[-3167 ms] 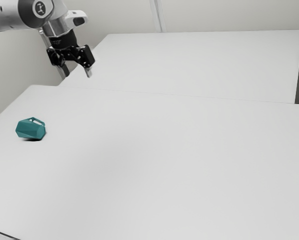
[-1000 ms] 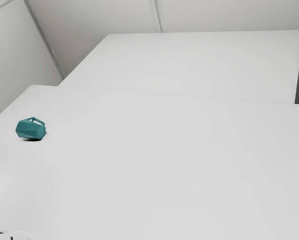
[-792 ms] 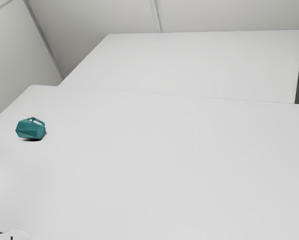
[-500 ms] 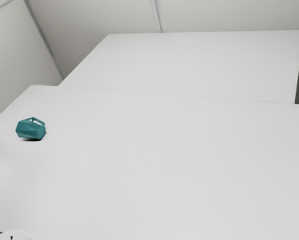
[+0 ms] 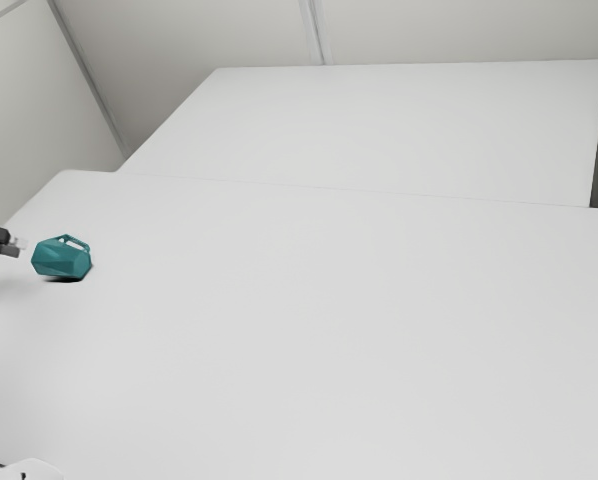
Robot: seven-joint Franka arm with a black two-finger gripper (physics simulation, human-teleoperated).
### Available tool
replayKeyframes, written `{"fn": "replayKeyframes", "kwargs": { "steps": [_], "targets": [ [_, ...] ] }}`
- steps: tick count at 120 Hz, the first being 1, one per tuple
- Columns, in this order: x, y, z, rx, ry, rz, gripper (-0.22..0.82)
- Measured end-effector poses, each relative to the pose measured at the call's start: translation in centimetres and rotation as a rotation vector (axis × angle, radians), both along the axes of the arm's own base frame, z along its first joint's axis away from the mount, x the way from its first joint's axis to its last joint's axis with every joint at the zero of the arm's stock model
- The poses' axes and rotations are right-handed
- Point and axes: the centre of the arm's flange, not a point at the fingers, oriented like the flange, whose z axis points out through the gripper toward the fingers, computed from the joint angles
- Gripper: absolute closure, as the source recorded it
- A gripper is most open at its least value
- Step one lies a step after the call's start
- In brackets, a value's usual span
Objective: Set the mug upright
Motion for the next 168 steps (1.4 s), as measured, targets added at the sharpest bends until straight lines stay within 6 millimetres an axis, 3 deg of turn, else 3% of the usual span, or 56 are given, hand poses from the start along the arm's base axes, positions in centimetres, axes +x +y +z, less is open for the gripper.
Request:
{"fn": "replayKeyframes", "kwargs": {
  "steps": [97, 168],
  "targets": [
    [3.6, -3.4, -4.0, -0.094, 0.004, -0.034, 0.03],
    [4.2, -4.1, -3.8, -0.107, 0.003, -0.042, 0.49]
  ]
}}
